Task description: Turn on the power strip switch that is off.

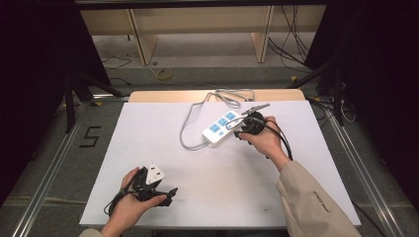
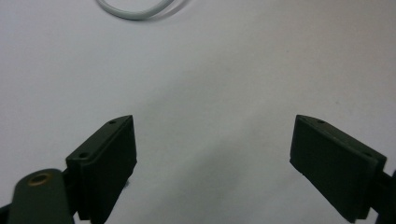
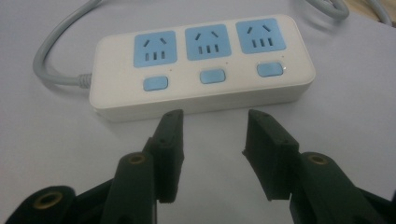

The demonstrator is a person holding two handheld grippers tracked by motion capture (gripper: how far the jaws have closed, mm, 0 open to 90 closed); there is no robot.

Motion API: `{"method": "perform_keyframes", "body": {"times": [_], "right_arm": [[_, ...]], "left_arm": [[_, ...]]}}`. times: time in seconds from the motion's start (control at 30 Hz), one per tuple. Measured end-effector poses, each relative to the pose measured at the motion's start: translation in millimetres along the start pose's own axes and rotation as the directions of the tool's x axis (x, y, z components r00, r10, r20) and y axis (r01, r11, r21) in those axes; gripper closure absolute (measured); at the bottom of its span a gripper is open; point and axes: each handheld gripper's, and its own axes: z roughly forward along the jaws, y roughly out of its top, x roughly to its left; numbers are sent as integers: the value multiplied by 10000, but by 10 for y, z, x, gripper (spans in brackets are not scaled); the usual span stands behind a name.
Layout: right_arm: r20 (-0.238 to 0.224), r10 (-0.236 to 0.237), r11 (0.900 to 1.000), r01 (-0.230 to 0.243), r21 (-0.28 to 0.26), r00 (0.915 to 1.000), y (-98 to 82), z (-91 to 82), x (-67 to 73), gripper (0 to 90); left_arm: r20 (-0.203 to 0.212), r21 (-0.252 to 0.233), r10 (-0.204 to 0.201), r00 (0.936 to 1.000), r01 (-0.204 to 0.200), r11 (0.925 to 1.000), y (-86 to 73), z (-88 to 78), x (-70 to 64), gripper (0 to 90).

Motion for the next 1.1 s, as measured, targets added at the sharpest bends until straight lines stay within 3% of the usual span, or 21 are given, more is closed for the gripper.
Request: {"method": "perform_keyframes", "body": {"times": [1.1], "right_arm": [[-228, 73, 9999, -72, 75, 9997, -223, -283, -8, 527]], "left_arm": [[-45, 25, -19, 10000, 19, 10000, 3, -2, -4, 142]]}}
